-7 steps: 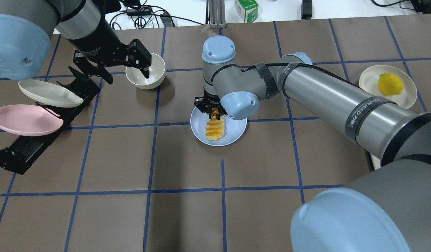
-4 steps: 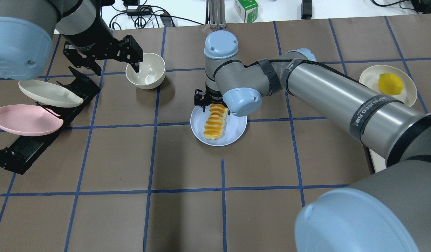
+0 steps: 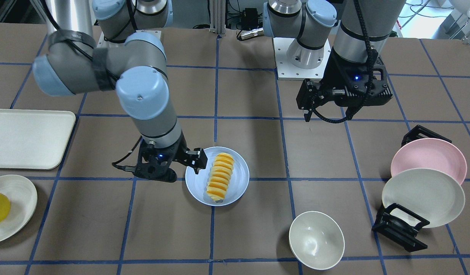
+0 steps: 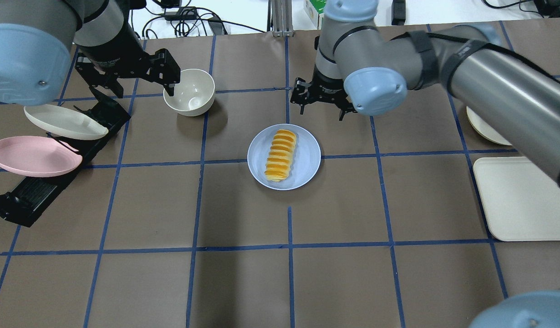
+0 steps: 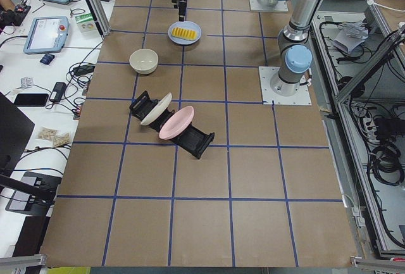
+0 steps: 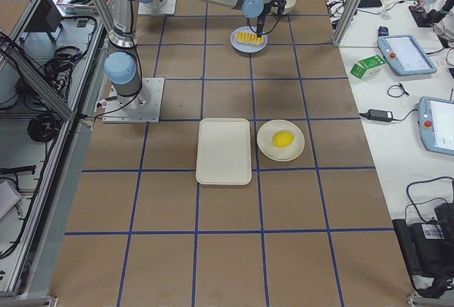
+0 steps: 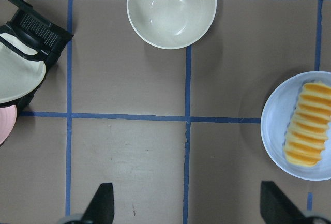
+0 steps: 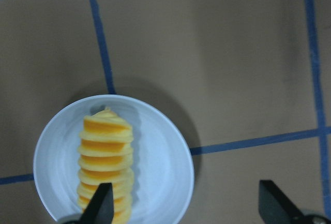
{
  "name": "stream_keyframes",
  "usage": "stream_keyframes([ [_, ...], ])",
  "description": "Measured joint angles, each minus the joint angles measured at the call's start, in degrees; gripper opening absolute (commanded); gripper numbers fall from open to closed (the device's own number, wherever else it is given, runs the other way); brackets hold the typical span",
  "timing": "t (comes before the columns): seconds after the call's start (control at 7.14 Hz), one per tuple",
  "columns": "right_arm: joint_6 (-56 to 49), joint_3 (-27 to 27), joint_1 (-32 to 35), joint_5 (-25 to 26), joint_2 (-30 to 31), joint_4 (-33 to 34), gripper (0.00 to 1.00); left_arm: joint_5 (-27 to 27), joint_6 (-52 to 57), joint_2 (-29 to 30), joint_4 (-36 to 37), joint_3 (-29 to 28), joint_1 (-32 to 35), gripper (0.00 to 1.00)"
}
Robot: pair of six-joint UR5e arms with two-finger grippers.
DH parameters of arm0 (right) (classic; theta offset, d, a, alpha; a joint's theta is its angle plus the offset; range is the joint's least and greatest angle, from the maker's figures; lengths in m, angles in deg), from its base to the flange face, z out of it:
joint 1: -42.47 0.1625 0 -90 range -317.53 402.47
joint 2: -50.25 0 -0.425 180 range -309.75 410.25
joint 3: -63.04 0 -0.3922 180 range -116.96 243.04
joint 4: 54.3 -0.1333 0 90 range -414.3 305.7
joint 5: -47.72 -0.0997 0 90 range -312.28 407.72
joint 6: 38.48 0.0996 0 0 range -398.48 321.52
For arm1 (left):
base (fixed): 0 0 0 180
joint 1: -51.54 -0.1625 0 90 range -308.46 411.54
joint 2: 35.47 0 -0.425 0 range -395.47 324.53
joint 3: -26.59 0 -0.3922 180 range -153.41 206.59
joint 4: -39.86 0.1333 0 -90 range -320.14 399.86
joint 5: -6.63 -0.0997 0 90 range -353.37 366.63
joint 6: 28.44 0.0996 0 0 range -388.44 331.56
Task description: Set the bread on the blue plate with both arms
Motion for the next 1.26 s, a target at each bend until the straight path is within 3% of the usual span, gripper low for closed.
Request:
stream_keyframes([
  [0.42,-11.9,0.1,-8.8,2.1,12.3,-18.0,1.00,0.0,0.0,-0.3,0.0,0.5,0.0,1.00],
  [0.7,-14.8,0.3,-10.8,4.0,19.5,-26.6,1.00,0.0,0.0,-0.4,0.0,0.7,0.0,1.00],
  [1.26,-15.5,2.1,-11.0,3.5,22.5,-28.6,1.00,0.0,0.0,-0.2,0.0,0.8,0.0,1.00],
])
